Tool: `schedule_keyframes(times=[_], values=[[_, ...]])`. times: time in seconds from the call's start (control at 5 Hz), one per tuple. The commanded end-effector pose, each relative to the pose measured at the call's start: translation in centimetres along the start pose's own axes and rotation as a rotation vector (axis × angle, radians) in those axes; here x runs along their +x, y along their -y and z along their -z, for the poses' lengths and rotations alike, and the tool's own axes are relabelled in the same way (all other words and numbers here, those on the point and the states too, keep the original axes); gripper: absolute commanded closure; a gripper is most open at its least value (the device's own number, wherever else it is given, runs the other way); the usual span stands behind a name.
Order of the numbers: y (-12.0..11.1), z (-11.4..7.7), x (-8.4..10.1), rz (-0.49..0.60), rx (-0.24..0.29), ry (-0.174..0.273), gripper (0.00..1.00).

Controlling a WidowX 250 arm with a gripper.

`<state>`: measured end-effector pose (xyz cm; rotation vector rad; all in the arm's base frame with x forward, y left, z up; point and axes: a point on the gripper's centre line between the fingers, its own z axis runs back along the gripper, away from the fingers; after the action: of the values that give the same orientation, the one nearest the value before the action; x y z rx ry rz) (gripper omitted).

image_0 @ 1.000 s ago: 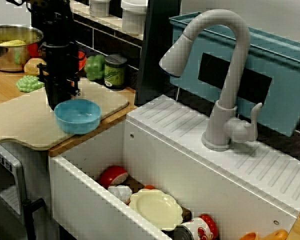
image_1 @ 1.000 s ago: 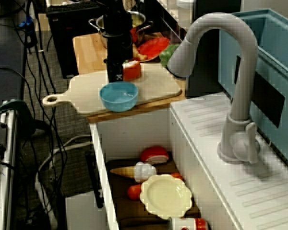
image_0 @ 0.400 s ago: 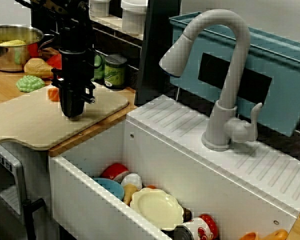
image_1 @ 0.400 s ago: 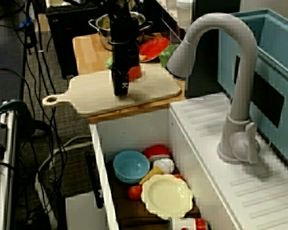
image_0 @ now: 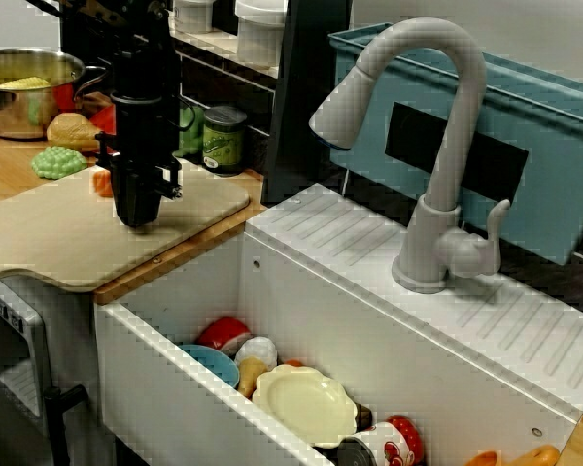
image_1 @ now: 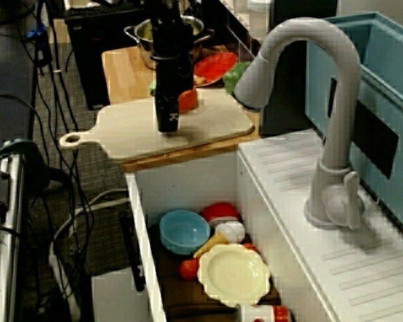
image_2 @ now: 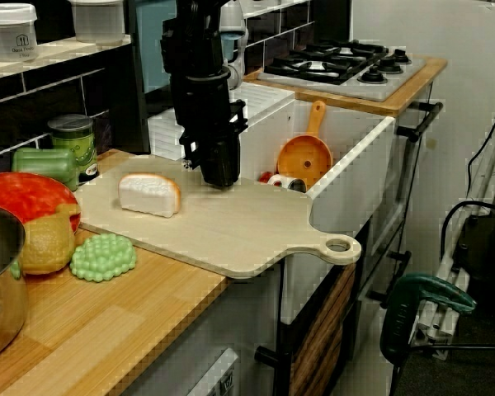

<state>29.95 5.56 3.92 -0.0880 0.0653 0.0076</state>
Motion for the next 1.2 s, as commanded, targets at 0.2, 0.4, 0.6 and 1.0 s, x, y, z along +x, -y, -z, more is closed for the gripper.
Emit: schedule_keyframes(times=[0.2, 0.4, 0.6, 1.0], values=[[-3.3, -3.0, -0.7, -0.021, -0.009, 0.087, 0.00], [-4.6, -3.7, -0.6, -0.042, -0.014, 0.067, 0.00], [-5.6, -4.6, -1.0, -0.041, -0.032, 0.090, 0.00], [-6.9, -6.3, -1.8, -0.046, -0.061, 0.109, 0.00]])
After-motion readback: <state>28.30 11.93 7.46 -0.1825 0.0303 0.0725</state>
